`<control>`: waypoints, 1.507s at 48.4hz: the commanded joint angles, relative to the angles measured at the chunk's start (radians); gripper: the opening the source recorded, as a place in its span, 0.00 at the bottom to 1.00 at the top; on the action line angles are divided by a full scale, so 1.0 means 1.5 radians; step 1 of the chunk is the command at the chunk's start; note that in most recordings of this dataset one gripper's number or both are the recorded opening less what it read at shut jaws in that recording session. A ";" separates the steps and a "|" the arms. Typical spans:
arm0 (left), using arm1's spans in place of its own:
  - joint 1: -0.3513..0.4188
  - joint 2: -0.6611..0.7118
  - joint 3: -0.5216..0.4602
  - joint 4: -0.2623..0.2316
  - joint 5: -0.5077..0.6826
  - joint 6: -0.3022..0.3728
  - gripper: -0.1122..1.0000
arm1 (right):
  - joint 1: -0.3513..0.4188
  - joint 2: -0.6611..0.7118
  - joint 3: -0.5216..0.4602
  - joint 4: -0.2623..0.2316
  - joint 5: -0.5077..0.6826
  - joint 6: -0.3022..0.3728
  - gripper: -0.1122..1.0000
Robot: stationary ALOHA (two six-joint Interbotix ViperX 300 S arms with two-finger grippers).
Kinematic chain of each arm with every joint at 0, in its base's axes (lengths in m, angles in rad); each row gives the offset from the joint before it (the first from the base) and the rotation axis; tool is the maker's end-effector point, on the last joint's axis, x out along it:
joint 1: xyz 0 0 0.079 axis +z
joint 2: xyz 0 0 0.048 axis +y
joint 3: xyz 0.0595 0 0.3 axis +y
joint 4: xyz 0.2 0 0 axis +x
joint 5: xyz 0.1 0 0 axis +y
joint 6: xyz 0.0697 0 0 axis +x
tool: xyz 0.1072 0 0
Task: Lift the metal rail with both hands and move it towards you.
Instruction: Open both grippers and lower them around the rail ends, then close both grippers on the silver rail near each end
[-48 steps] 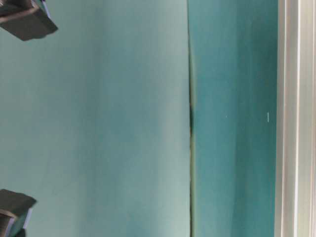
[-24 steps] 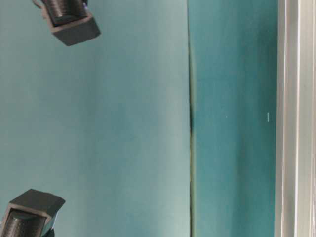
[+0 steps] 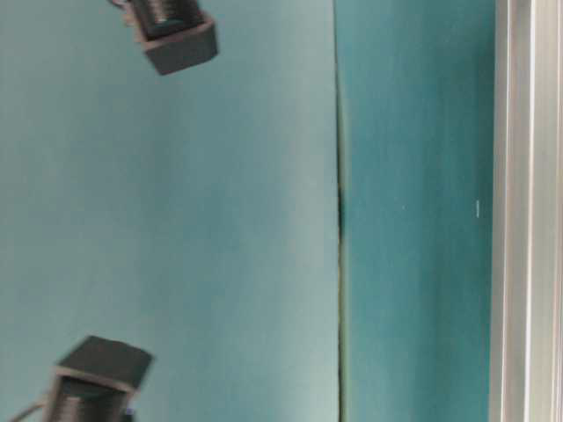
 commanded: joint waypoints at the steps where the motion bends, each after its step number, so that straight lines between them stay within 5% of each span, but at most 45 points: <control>1: -0.001 0.006 0.007 0.001 -0.020 0.000 0.98 | 0.002 0.009 0.003 -0.001 -0.019 -0.001 1.00; 73: 0.016 0.078 0.063 0.002 -0.165 0.001 0.97 | 0.002 0.082 0.041 -0.002 -0.120 -0.001 1.00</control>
